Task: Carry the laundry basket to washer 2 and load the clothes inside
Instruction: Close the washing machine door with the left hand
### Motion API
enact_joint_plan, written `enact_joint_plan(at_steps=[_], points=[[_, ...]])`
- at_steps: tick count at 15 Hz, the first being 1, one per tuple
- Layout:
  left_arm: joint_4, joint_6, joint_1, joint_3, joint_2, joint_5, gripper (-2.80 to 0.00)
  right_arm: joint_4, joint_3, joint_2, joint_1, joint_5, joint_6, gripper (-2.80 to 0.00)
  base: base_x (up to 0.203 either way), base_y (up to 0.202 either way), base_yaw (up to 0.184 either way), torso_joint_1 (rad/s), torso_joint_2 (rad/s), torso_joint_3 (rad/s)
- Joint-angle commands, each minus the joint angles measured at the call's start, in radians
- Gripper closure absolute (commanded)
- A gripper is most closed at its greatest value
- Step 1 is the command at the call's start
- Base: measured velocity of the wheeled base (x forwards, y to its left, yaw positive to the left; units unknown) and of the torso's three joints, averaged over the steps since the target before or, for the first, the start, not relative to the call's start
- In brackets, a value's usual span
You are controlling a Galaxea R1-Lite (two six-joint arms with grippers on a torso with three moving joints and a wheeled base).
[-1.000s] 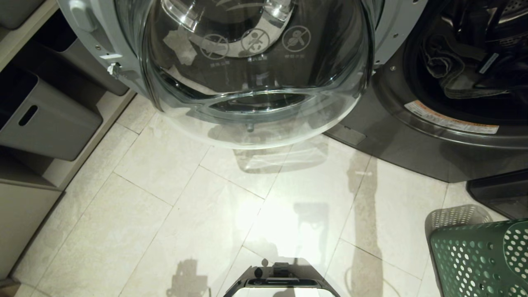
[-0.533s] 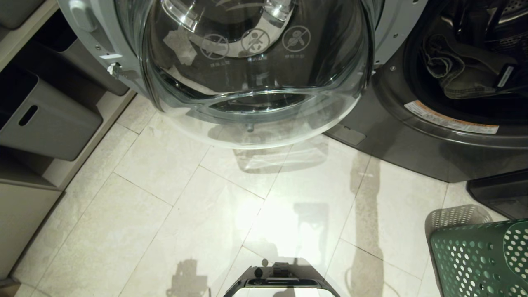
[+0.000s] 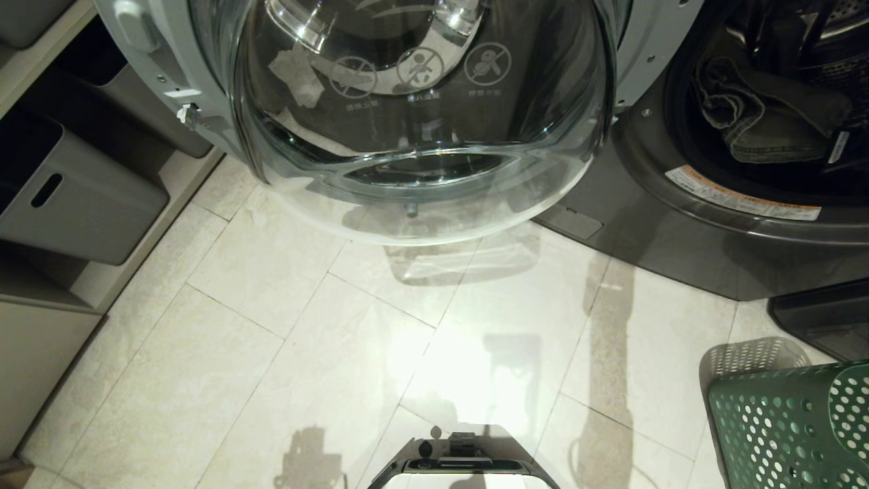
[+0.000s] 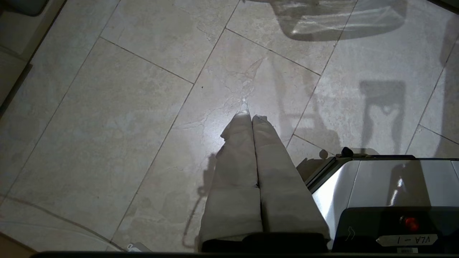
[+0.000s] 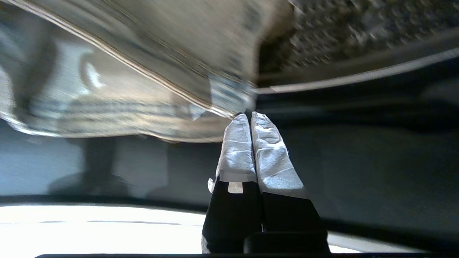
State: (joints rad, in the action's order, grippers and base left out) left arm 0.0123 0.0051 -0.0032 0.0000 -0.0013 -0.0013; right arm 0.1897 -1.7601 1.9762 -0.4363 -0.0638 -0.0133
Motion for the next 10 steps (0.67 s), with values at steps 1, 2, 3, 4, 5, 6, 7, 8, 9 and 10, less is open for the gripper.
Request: enact_joint_plan(at_steps=[1,2,3,4,5,6,7,8,9,10], points=[[0.000,0.001,0.000,0.002,-0.002,0.000,0.00,0.001,0.017,0.003,-0.016,-0.001,0.007,0.00,0.000,0.000,0.000,0.000,0.00,0.000],[0.000,-0.001,0.000,0.002,-0.002,0.001,0.00,0.001,0.032,0.004,-0.029,-0.001,0.027,0.00,0.000,0.000,0.000,0.000,0.00,0.000],[0.000,-0.001,0.000,0.002,-0.002,0.001,0.00,-0.001,0.050,0.003,-0.034,0.001,0.039,0.00,0.000,0.000,0.000,0.000,0.00,0.000],[0.000,0.001,0.000,0.002,-0.002,0.000,0.00,0.000,0.077,-0.001,-0.037,0.002,0.046,0.00,0.000,0.000,0.000,0.000,0.00,0.000],[0.000,0.001,0.000,0.002,-0.002,0.000,0.00,0.003,0.090,0.003,-0.038,0.004,0.047,0.00,0.000,0.000,0.000,0.000,0.00,0.000],[0.000,0.000,0.000,0.002,-0.002,0.001,0.00,0.004,0.085,0.011,-0.037,0.007,0.044,0.00,0.000,0.000,0.000,0.000,0.00,0.000],[0.000,-0.001,0.000,0.002,-0.002,0.001,0.00,0.008,0.081,0.032,-0.034,0.008,0.037,0.00,0.000,0.000,0.000,0.000,0.00,0.000],[0.000,0.001,0.000,0.002,-0.002,0.000,0.00,0.027,0.073,0.057,-0.025,0.010,0.027,0.00,0.000,0.000,0.000,0.000,0.00,0.000],[0.000,0.001,0.000,0.002,-0.002,0.000,0.00,0.050,0.062,0.079,-0.016,0.014,0.006,0.00,0.000,0.000,0.000,0.000,0.00,0.000],[0.000,0.001,0.000,0.002,-0.002,0.000,0.00,0.062,0.044,0.096,-0.003,0.021,-0.024,0.00,0.000,0.000,0.000,0.000,0.00,0.000]])
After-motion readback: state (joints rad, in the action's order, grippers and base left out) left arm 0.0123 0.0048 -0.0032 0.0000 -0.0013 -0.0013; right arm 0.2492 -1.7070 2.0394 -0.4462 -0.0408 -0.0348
